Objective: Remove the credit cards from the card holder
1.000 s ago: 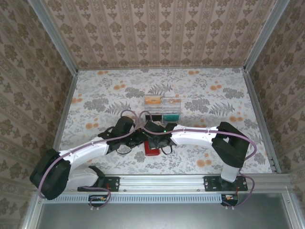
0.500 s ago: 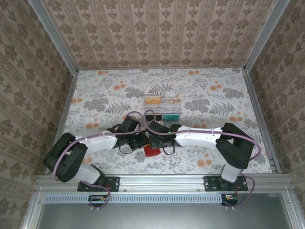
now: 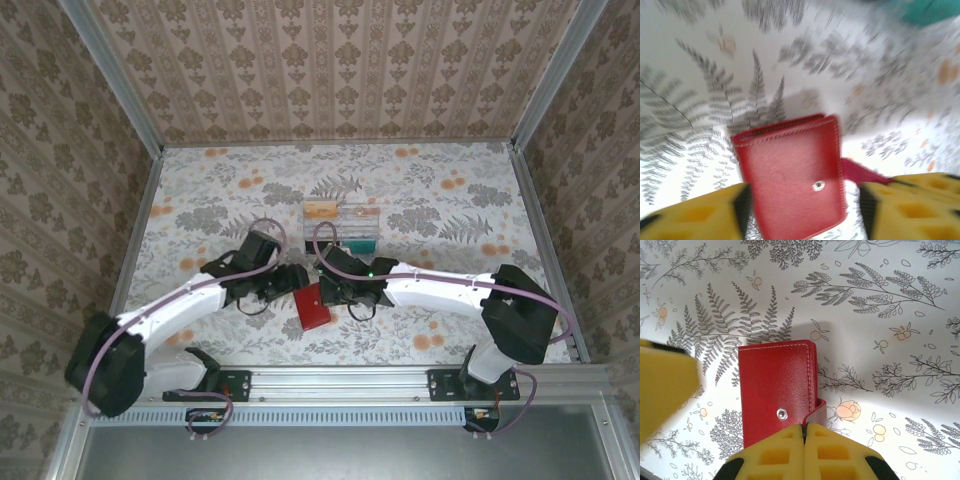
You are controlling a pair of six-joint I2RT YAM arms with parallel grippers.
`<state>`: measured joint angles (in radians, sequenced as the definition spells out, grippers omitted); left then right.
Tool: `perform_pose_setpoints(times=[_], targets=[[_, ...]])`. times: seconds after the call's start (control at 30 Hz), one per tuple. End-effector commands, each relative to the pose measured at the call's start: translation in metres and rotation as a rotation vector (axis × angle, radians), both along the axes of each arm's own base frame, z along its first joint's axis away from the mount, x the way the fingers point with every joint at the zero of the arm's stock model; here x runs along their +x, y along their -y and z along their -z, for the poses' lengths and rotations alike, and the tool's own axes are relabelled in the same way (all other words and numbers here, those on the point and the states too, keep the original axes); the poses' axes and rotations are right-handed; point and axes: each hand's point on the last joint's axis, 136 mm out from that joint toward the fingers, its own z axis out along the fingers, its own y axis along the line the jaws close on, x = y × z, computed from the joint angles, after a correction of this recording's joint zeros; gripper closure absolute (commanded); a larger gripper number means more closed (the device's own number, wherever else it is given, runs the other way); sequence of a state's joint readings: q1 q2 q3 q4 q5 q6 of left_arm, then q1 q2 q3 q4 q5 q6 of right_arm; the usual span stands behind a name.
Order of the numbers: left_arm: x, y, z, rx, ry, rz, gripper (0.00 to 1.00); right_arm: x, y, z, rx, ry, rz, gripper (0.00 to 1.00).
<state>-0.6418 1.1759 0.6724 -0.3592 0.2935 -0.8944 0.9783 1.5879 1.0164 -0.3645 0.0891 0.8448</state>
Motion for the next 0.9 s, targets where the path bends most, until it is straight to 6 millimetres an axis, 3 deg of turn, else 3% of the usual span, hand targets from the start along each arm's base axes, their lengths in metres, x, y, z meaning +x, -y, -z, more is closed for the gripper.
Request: perform_pose_setpoints(times=[0.0, 0.17, 0.33, 0.57, 0.73, 0.87], targets=[[0.003, -0.030, -0.023, 0.073, 0.068, -0.020, 0.27, 0.007, -0.016, -0.038, 0.110, 0.034, 0.000, 1.00], [0.006, -0.048, -0.043, 0.049, 0.121, -0.054, 0.25, 0.011, -0.009, -0.057, 0.145, 0.064, 0.035, 1.00], [0.004, -0.047, -0.040, 0.033, 0.109, -0.045, 0.24, 0.011, 0.015, -0.066, 0.147, 0.092, 0.090, 1.00], [0.003, -0.042, -0.035, 0.012, 0.098, -0.033, 0.24, 0.005, 0.061, -0.052, 0.098, 0.094, 0.189, 1.00], [0.002, -0.038, -0.032, 0.009, 0.090, -0.020, 0.24, 0.003, 0.120, -0.028, -0.029, 0.076, 0.294, 1.00], [0.001, -0.034, -0.031, 0.014, 0.091, -0.001, 0.24, -0.004, 0.153, -0.007, -0.109, 0.041, 0.322, 1.00]])
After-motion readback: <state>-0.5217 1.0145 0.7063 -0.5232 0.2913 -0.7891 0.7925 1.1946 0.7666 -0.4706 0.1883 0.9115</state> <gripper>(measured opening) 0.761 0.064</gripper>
